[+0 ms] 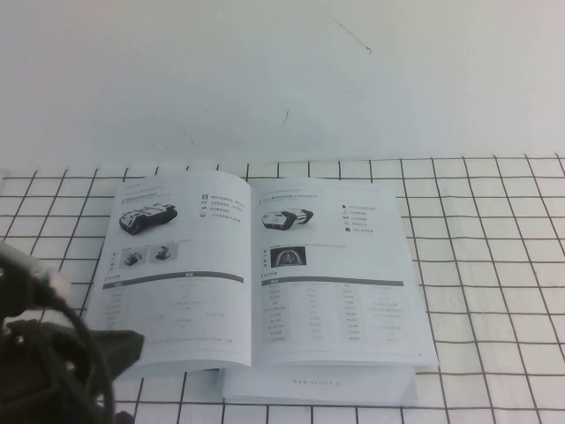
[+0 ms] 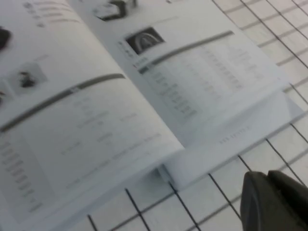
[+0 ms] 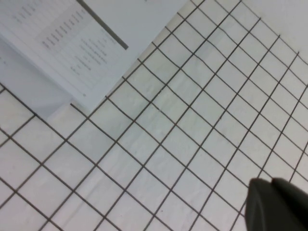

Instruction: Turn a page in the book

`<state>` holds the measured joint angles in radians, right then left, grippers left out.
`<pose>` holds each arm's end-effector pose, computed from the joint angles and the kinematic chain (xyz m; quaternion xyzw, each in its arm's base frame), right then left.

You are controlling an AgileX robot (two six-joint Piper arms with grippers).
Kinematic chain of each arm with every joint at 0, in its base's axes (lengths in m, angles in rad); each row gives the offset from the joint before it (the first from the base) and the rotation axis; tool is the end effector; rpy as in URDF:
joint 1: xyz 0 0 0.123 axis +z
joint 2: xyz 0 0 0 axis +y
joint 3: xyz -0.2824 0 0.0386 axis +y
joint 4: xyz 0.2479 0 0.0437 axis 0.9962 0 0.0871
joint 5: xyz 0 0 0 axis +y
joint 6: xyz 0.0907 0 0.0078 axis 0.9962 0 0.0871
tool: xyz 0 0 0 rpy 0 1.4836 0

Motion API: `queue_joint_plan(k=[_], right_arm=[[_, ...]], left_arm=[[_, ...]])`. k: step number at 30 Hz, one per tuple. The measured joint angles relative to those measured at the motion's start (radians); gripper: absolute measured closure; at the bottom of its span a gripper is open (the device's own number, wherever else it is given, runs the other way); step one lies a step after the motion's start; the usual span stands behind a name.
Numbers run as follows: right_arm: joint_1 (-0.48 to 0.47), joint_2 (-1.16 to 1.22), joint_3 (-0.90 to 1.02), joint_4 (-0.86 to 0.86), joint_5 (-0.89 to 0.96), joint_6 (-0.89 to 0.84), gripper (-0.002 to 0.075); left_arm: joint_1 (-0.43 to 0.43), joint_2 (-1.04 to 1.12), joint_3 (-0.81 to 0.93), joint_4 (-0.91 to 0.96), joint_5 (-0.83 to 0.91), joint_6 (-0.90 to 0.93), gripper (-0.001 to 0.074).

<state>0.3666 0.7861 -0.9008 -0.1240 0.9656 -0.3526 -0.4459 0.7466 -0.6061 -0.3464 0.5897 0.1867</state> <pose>0.1290 0.0396 0.3594 -0.3346 0.8548 -0.0580 0.3923 0.1220 -0.0774 0.3000 0.1930 0.8637 -0.2055 0.4177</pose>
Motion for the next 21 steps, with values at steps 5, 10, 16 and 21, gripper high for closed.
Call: queue_joint_plan(k=[5, 10, 16, 21], right_arm=[[0.0, -0.286, 0.274, -0.002, -0.153, 0.089, 0.0726], [0.0, -0.501, 0.474, -0.002, -0.25, 0.161, 0.0726], [0.0, -0.637, 0.543, -0.004, -0.305, 0.215, 0.0726], [0.0, -0.649, 0.544, -0.002, -0.301, 0.217, 0.0726]], left_arm=[[0.0, -0.197, 0.137, 0.073, -0.22, -0.045, 0.0737], [0.0, -0.354, 0.265, 0.08, -0.371, 0.032, 0.0737], [0.0, -0.446, 0.325, 0.08, -0.445, 0.104, 0.0737], [0.0, -0.452, 0.325, 0.08, -0.457, 0.11, 0.0737]])
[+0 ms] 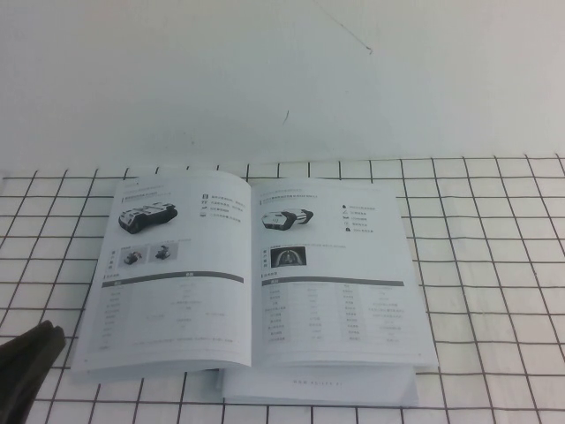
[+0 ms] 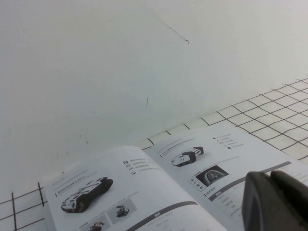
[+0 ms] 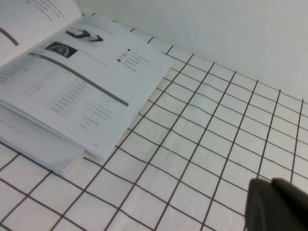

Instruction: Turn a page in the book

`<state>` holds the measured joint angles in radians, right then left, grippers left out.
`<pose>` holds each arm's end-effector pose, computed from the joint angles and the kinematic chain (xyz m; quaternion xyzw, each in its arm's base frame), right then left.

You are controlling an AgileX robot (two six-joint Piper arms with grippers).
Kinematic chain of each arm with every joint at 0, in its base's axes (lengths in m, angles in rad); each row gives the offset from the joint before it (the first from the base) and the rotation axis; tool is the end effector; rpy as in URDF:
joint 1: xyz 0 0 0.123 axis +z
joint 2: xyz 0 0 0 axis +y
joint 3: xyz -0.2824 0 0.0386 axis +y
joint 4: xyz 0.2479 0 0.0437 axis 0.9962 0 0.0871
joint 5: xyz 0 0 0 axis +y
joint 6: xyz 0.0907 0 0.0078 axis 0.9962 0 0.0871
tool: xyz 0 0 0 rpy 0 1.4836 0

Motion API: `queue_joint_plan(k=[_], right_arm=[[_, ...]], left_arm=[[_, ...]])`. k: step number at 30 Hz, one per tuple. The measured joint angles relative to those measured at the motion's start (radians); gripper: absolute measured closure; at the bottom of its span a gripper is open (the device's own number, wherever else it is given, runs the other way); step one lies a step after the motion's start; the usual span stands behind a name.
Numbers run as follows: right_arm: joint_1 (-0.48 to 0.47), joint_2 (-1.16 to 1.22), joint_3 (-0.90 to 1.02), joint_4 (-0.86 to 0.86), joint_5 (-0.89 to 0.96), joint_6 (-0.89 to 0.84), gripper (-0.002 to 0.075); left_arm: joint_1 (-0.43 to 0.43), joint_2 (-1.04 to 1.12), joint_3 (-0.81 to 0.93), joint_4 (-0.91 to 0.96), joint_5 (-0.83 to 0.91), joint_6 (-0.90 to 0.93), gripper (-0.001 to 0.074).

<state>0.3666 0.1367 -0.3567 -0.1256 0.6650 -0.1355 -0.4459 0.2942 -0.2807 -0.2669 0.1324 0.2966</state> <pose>0.0426 0.0088 0.2649 -0.2216 0.7897 0.0060 0.5720 0.0710 -0.0375 0.2771 0.1834 0.7024 -0.1537 0.6704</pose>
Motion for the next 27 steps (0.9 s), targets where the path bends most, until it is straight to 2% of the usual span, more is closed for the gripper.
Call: queue_joint_plan(k=[19, 22, 27], right_arm=[[0.0, 0.0, 0.002, 0.002, 0.0, 0.002, 0.0726], [0.0, 0.0, 0.002, 0.002, 0.0, 0.002, 0.0726], [0.0, 0.0, 0.002, 0.002, 0.0, 0.002, 0.0726]], left_arm=[[0.01, -0.038, 0.02, 0.002, 0.006, 0.0, 0.0737], [0.078, -0.112, 0.055, 0.035, 0.004, 0.001, 0.0737], [0.241, -0.247, 0.187, 0.042, 0.004, -0.003, 0.0737]])
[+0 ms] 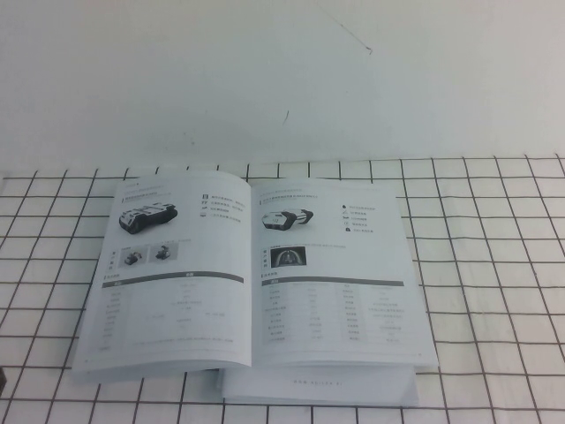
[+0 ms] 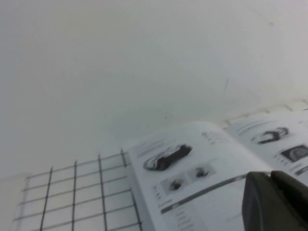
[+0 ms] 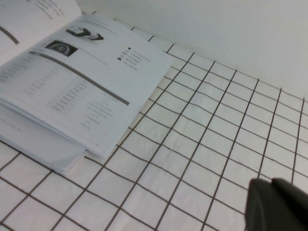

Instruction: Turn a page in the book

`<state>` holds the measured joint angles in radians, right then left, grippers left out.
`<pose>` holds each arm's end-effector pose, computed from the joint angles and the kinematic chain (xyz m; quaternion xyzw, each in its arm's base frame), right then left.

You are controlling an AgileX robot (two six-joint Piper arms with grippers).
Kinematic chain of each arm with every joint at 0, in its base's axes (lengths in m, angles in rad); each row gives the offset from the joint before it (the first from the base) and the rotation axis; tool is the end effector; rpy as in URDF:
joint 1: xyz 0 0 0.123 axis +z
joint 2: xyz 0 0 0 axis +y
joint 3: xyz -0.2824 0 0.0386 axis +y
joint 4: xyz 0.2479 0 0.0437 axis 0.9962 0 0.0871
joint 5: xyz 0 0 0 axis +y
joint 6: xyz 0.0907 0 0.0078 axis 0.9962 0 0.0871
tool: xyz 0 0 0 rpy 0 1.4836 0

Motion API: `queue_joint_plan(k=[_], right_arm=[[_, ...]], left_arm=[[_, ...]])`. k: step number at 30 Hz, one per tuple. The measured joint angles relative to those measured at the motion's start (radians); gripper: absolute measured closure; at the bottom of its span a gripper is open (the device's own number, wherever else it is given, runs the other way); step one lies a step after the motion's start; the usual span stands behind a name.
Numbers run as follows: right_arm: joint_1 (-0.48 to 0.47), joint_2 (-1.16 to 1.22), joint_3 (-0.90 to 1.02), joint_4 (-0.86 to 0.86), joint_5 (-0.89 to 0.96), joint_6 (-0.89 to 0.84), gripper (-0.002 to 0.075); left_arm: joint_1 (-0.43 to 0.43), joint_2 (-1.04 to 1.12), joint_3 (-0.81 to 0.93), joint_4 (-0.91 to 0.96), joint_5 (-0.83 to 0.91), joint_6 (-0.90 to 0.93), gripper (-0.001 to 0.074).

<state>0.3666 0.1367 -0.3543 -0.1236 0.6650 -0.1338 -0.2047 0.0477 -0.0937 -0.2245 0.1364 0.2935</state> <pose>0.0428 0.0090 0.2641 -0.2209 0.7907 0.0074 0.5709 0.0546 -0.0142 0.2300 0.1078 0.6988 -0.0579 0.7048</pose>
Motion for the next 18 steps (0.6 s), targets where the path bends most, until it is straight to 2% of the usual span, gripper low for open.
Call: queue_joint_plan(k=[3, 7, 10, 18], right_arm=[[0.0, 0.0, 0.0, 0.002, 0.0, 0.0, 0.0726], [0.0, 0.0, 0.002, 0.002, 0.001, 0.0, 0.0726], [0.0, 0.0, 0.002, 0.004, 0.001, 0.0, 0.0726], [0.0, 0.0, 0.002, 0.004, 0.001, 0.0, 0.0726]], left_arm=[[0.084, -0.05, 0.093, -0.01, 0.004, -0.023, 0.0737], [0.147, -0.057, 0.117, -0.053, 0.092, -0.045, 0.0737], [0.154, -0.057, 0.119, -0.057, 0.192, -0.046, 0.0737], [0.156, -0.057, 0.117, -0.057, 0.209, -0.05, 0.0737]])
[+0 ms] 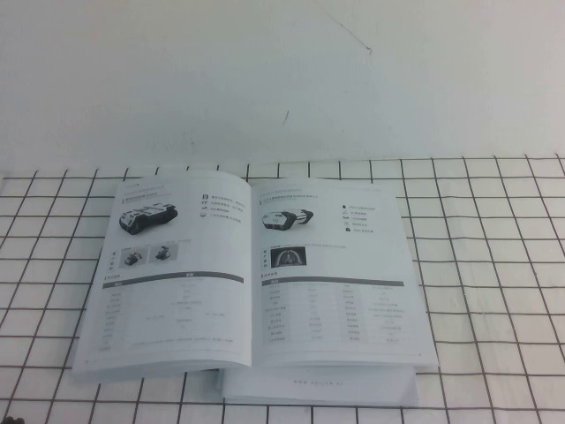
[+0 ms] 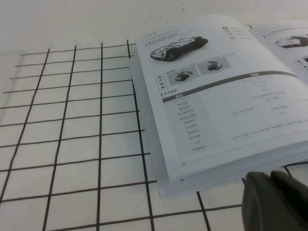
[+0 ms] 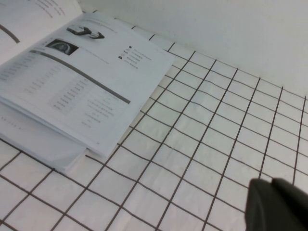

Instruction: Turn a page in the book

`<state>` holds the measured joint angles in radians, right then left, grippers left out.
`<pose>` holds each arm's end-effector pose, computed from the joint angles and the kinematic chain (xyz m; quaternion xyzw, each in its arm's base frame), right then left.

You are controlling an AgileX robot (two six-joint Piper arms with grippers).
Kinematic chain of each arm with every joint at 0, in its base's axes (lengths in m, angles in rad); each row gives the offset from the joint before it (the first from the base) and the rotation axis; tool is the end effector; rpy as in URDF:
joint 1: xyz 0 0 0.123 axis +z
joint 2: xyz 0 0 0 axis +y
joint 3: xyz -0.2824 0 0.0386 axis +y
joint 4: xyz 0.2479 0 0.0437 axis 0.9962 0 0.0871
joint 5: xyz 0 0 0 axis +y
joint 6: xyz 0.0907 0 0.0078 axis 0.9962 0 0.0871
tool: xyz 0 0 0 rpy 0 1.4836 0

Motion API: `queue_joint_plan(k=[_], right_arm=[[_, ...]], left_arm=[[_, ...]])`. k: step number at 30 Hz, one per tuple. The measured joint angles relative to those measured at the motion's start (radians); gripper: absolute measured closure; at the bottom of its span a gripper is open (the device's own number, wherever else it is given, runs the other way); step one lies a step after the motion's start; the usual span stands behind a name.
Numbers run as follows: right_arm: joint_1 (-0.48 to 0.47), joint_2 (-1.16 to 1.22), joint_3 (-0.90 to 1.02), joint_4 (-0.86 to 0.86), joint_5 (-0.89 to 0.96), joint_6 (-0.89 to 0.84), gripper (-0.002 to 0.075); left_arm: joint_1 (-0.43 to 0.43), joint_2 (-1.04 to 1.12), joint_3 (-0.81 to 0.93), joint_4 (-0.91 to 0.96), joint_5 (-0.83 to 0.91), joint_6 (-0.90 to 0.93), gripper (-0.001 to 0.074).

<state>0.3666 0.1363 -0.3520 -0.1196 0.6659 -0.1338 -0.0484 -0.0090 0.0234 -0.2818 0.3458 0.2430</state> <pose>0.0427 0.0092 0.2633 -0.2206 0.7917 0.0091 0.5696 0.0528 -0.0112 0.1757 0.0388 0.7916 -0.0591 0.6069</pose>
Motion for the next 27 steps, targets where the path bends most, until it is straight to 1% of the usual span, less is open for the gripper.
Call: queue_joint_plan(k=[3, 6, 9, 27], right_arm=[[0.0, 0.0, 0.001, 0.0, 0.0, 0.0, 0.0726], [0.0, 0.0, 0.001, 0.0, 0.0, 0.0, 0.0726], [0.0, 0.0, 0.001, 0.0, 0.0, 0.0, 0.0726], [0.0, 0.0, 0.001, 0.0, 0.0, 0.0, 0.0726]], left_arm=[[0.0, 0.0, 0.0, 0.044, -0.002, -0.036, 0.0737], [0.0, 0.0, 0.0, 0.129, -0.007, -0.144, 0.0737], [0.0, 0.0, -0.002, 0.173, -0.008, -0.209, 0.0737], [0.0, 0.0, -0.002, 0.207, -0.008, -0.233, 0.0737]])
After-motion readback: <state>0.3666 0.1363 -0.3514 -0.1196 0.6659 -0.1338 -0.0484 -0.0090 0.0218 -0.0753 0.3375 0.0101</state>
